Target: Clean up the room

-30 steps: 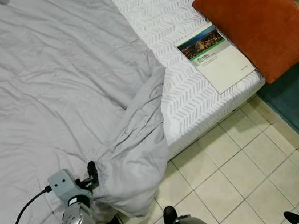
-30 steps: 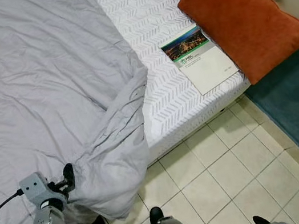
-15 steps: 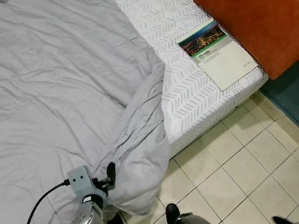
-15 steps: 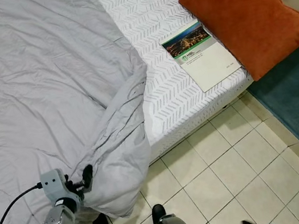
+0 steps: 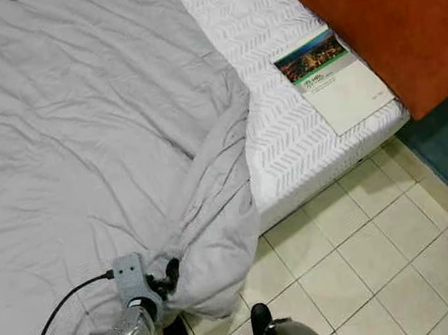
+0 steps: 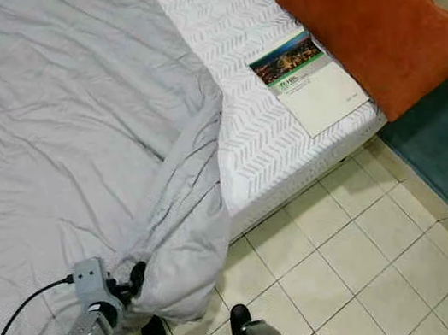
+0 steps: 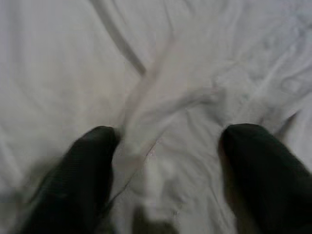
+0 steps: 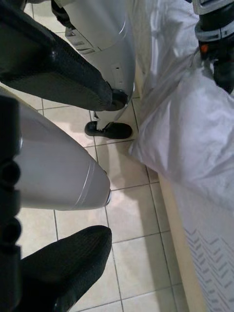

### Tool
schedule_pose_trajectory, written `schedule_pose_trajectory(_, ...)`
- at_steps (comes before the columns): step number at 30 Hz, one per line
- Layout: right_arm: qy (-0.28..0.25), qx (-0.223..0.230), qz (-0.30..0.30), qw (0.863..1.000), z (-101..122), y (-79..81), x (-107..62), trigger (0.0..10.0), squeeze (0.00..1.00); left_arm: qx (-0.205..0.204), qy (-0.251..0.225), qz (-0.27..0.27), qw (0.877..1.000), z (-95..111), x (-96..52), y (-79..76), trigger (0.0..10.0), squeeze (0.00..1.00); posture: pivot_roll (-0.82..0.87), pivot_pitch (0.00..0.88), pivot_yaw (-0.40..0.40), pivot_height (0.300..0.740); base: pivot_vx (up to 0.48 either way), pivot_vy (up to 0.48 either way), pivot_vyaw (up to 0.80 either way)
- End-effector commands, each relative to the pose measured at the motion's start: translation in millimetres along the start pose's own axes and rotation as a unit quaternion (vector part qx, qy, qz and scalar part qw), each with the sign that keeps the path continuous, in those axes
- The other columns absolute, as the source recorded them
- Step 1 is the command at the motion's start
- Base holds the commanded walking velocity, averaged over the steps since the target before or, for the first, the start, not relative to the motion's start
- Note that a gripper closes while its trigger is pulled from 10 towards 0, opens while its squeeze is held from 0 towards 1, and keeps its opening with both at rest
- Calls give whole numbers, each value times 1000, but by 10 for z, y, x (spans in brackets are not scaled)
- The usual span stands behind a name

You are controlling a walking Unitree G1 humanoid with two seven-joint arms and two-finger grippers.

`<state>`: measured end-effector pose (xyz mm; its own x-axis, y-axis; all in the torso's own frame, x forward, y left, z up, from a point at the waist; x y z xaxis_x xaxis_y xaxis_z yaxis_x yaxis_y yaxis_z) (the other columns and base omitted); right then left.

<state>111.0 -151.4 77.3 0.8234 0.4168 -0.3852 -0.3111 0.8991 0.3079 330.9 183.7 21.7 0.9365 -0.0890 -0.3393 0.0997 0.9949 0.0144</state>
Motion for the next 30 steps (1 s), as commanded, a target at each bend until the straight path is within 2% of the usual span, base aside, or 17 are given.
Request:
schedule_pose_trajectory(1,32,7,-6,999,-125,-9,-68,10000,0,-2,65,-8,998,-314,-70,-59,0,0,-355,555,-144,740,0,0,0)
schedule_pose_trajectory(5,34,6,-10,999,-128,-14,-82,10000,0,6,79,-21,997,-301,-27,-110,0,0,-366,556,-143,740,0,0,0)
schedule_pose_trajectory(8,36,6,-13,999,-138,-9,-96,10000,0,37,92,-37,994,-336,-30,-158,0,0,-368,558,-137,740,0,0,0)
schedule_pose_trajectory(12,36,7,-15,999,-147,3,-102,10000,0,56,96,-39,993,-348,-31,-163,0,0,-370,561,-133,740,0,0,0)
schedule_pose_trajectory(20,23,8,-27,999,-141,-42,-23,10000,0,72,55,-54,994,-195,37,-291,0,0,-360,527,-105,740,0,0,0)
schedule_pose_trajectory(21,15,10,-31,999,-140,-69,43,10000,0,63,38,-57,996,-162,39,-316,0,0,-347,460,-61,740,0,0,0)
schedule_pose_trajectory(23,7,11,-34,999,-134,-90,103,10000,0,57,24,-62,996,-136,39,-349,0,0,-346,444,-53,740,0,0,0)
schedule_pose_trajectory(24,-18,12,-46,999,-88,-161,268,10000,0,59,-5,-80,995,-78,40,-457,0,0,-333,341,1,740,0,0,0)
schedule_pose_trajectory(27,-57,9,-68,996,32,-271,440,10000,0,68,-30,-106,992,49,81,-609,0,0,-338,252,57,740,0,0,0)
schedule_pose_trajectory(29,-67,8,-76,995,61,-312,475,10000,0,71,-37,-113,990,102,102,-652,0,0,-340,238,66,740,0,0,0)
schedule_pose_trajectory(30,-84,8,-93,992,109,-393,520,10000,0,74,-40,-121,989,182,143,-733,0,0,-342,207,81,740,0,0,0)
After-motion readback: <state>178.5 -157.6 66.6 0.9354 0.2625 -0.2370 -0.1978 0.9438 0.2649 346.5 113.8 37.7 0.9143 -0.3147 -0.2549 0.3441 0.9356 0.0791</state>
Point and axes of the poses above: a point about 5 cm out from each wrist's last joint towards the gripper, its own x axis pointing out of the wrist towards the gripper, its own z axis along the axis of the wrist's last joint, y = z × x, the point moved 2 cm from there along x, pointing out of the wrist towards the gripper, and after that the axes turned 12 degrees about x, right-handed, at the moved point
